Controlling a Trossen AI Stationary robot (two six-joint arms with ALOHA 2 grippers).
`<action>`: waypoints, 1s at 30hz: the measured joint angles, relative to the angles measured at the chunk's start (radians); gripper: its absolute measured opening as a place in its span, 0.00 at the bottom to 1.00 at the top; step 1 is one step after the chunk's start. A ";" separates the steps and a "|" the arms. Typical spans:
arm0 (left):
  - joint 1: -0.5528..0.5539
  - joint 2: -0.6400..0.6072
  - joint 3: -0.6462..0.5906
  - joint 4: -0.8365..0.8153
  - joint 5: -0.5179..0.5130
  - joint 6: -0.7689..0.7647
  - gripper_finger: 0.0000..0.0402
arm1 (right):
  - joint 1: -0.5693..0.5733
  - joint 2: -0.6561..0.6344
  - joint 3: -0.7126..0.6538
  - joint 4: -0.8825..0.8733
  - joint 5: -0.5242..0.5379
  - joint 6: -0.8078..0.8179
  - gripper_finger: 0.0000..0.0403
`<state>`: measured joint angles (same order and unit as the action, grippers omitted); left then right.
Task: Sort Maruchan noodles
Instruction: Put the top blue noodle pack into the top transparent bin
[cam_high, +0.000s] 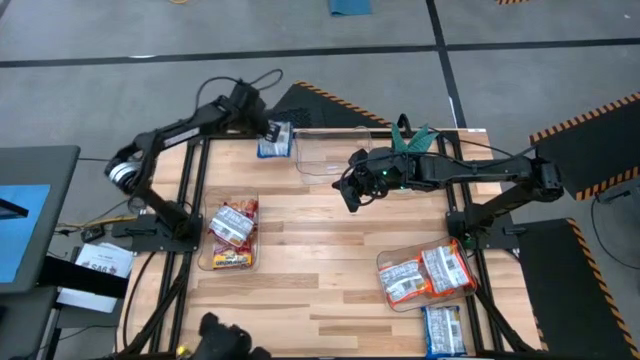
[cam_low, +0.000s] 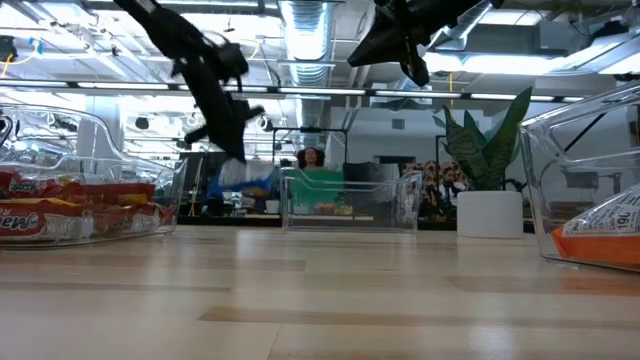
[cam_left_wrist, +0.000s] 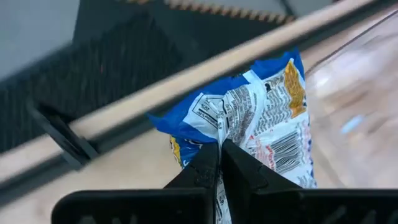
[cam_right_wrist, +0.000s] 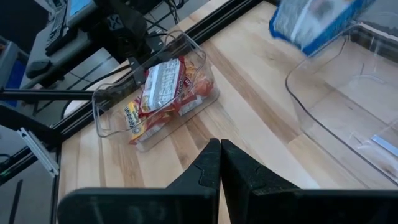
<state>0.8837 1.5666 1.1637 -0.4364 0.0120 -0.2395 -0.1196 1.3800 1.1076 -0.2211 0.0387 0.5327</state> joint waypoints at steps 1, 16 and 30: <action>0.000 -0.030 0.000 -0.001 -0.001 0.005 0.00 | 0.000 0.000 0.000 0.000 0.000 0.000 0.08; -0.192 -0.453 0.002 -0.056 -0.054 -0.025 0.00 | -0.028 0.000 0.000 0.071 -0.013 -0.008 0.08; -0.579 -0.456 0.003 -0.031 -0.371 -0.121 0.00 | -0.102 -0.092 -0.001 0.098 -0.109 -0.006 0.12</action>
<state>0.3042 1.1103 1.1671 -0.4670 -0.3590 -0.3603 -0.2220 1.2883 1.1065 -0.1226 -0.0708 0.5263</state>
